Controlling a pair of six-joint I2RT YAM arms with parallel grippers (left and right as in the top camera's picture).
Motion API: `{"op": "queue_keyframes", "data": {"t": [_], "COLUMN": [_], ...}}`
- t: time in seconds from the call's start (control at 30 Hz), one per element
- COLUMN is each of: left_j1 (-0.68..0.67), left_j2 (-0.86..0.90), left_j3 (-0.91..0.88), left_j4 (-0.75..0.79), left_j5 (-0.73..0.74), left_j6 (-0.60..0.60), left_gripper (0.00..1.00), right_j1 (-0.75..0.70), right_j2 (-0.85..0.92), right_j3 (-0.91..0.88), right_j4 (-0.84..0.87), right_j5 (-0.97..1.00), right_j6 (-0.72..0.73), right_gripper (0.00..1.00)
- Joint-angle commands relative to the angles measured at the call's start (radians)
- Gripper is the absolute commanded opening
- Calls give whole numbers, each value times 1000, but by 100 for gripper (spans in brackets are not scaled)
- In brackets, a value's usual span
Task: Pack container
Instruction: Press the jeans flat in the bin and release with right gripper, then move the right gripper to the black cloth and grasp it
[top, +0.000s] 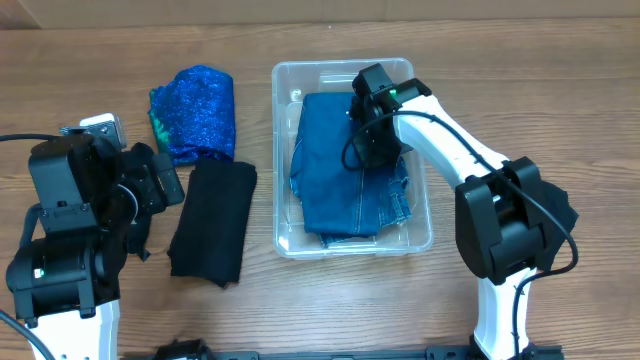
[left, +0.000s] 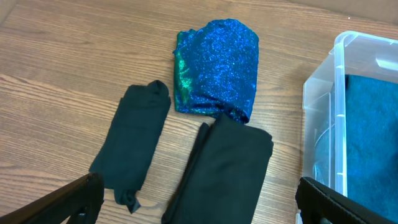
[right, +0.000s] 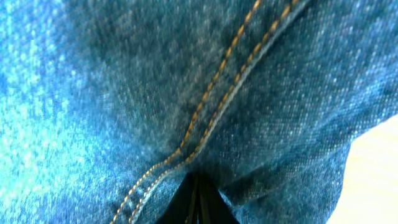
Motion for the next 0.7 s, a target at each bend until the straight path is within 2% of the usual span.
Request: {"op": "queue_keyframes", "data": {"t": [0.0,0.17,0.23,0.37,0.43,0.53,0.67], "left_j1": [0,0,0,0,0,0,0], "left_j2": [1,1,1,1,1,1,1], "left_j3": [25,25,25,25,25,25,25], "left_j4": [2,2,2,2,2,2,2], "left_j5": [-9,-10,-10,-9,-9,-9,-9], "left_j6": [16,16,16,16,16,16,16], "left_gripper": [100,100,100,100,100,100,100], "right_j1": [0,-7,-30,-129,-216,-418,-647], "right_j2": [7,-83,-145,-278,-344,-414,-463], "right_j3": [87,315,412,492,493,493,492], "right_j4": [-92,-195,-208,-209,-224,-309,-425], "right_j5": [24,80,86,85,62,-66,-202], "right_j6": [45,125,179,290,328,336,328], "right_gripper": [4,7,20,70,83,95,100]}}
